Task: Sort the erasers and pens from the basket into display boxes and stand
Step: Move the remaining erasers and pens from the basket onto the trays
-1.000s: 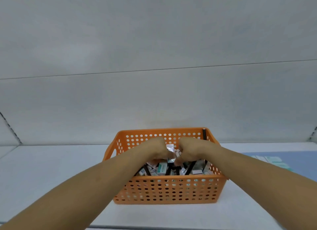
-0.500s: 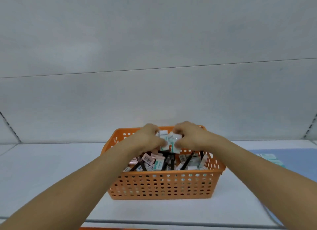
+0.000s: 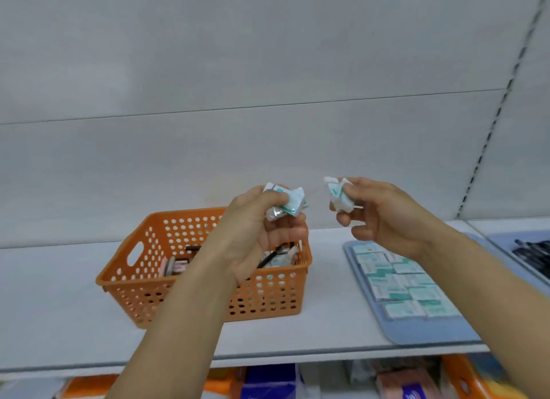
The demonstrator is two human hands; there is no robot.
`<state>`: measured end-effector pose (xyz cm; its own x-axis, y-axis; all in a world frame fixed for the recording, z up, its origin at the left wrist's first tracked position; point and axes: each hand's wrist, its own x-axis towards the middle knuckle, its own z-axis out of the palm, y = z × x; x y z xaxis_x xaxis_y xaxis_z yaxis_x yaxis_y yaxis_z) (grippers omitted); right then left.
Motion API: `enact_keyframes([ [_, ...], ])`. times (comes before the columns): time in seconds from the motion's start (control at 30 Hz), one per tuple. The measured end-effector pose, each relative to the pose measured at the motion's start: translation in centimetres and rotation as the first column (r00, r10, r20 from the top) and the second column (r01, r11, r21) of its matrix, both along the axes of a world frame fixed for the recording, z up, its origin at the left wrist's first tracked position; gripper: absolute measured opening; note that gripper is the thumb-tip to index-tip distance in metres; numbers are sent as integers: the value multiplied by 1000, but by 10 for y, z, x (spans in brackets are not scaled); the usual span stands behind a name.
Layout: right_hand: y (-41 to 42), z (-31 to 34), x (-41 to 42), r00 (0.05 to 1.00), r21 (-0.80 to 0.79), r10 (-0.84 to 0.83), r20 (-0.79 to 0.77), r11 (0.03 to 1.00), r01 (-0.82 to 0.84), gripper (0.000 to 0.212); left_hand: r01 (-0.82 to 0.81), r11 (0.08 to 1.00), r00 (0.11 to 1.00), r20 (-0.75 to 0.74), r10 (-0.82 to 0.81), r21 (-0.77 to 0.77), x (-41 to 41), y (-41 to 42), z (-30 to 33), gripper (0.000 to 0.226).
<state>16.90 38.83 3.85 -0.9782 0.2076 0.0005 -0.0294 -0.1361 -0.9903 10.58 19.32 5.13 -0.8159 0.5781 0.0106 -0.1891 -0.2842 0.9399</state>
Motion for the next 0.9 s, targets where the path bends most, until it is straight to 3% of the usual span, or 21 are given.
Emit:
enact_keyframes([
  [0.1, 36, -6, 22, 993, 39, -93, 69, 995, 90, 17, 76, 995, 996, 36, -78, 64, 27, 34, -7, 8],
  [0.27, 87, -35, 48, 945, 334, -277, 173, 919, 209, 17, 159, 986, 985, 61, -162, 50, 53, 81, -30, 6],
  [0.37, 108, -54, 55, 928, 571, -294, 228, 812, 117, 17, 148, 988, 988, 56, -145, -41, 55, 96, -51, 14],
  [0.5, 122, -70, 50, 937, 799, -278, 210, 601, -1, 16, 89, 968, 996, -2, -93, -235, 51, 102, -79, 20],
  [0.63, 124, -75, 47, 935, 882, -242, 257, 455, -125, 24, 46, 921, 993, -84, -85, -387, 47, 110, -100, 18],
  [0.73, 131, -77, 39, 940, 934, -288, 185, 350, -76, 29, 25, 924, 995, -78, -60, -382, 42, 124, -106, 15],
  [0.9, 142, -83, 13, 942, 962, -308, 129, 271, -43, 33, -33, 934, 999, 1, 35, -355, 18, 154, -105, 19],
])
